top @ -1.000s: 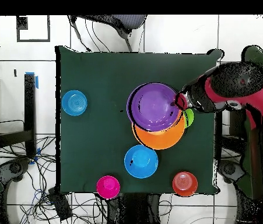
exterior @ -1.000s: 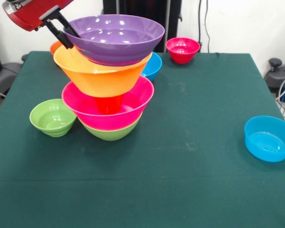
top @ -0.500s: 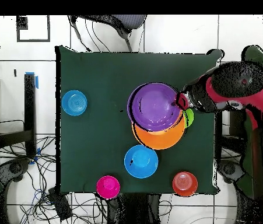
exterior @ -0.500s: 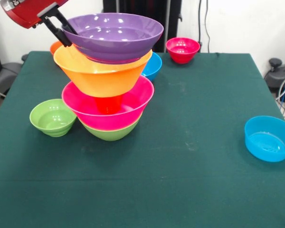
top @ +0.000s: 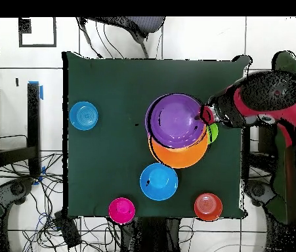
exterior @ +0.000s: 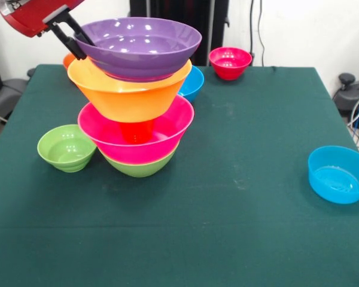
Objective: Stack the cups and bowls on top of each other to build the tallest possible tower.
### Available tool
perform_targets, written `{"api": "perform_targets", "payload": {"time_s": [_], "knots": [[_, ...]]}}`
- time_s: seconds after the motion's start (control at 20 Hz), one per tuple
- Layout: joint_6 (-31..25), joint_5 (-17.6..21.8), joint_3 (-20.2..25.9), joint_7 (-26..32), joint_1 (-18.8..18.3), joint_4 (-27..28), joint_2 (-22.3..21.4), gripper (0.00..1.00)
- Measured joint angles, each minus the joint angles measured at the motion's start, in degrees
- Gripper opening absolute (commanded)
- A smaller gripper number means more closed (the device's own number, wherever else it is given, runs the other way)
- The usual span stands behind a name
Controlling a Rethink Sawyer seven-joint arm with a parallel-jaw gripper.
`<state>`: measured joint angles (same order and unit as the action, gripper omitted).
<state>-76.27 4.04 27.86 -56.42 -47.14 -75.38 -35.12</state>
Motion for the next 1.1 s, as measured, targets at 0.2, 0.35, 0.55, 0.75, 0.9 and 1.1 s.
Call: {"api": "perform_targets", "payload": {"time_s": [0.2,0.35,0.55,0.75,0.9,1.1], "knots": [[0.0,0.2,0.0,0.0,-0.4,0.0,0.0,0.0],[0.0,0.4,0.0,0.0,-0.6,0.0,0.0,0.0],[0.0,0.4,0.0,0.0,-0.7,0.0,0.0,0.0],[0.0,0.4,0.0,0.0,-0.7,0.0,0.1,0.0],[0.0,0.4,0.0,0.0,-0.7,0.0,0.1,0.0],[0.0,0.4,0.0,0.0,-0.7,0.0,0.1,0.0]]}}
